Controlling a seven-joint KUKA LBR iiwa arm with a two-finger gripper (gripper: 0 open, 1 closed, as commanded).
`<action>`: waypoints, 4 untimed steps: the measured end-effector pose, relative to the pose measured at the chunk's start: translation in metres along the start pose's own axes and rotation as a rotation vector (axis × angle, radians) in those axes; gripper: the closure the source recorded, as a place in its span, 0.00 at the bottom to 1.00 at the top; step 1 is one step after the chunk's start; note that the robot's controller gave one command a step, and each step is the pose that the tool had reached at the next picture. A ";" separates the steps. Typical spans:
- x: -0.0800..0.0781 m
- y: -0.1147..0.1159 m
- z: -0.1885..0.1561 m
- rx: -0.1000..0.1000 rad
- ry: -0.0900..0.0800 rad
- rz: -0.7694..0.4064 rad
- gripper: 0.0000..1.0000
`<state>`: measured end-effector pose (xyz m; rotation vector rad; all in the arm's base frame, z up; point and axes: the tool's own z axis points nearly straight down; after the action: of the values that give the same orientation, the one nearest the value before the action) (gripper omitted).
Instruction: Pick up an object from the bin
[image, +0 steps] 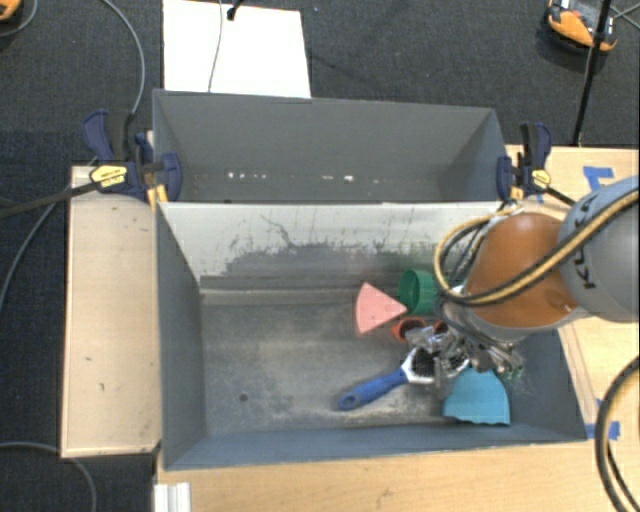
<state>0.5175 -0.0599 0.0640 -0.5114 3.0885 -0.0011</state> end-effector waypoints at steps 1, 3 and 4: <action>0.000 -0.001 -0.004 0.000 -0.001 0.007 1.00; 0.000 0.000 -0.013 -0.001 0.000 0.008 1.00; 0.002 0.001 -0.033 -0.003 0.007 0.008 1.00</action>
Offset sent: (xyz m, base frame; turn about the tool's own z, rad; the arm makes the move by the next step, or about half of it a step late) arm 0.0000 0.0000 0.0141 0.0000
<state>0.5152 -0.0600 0.0969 -0.5008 3.0973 0.0025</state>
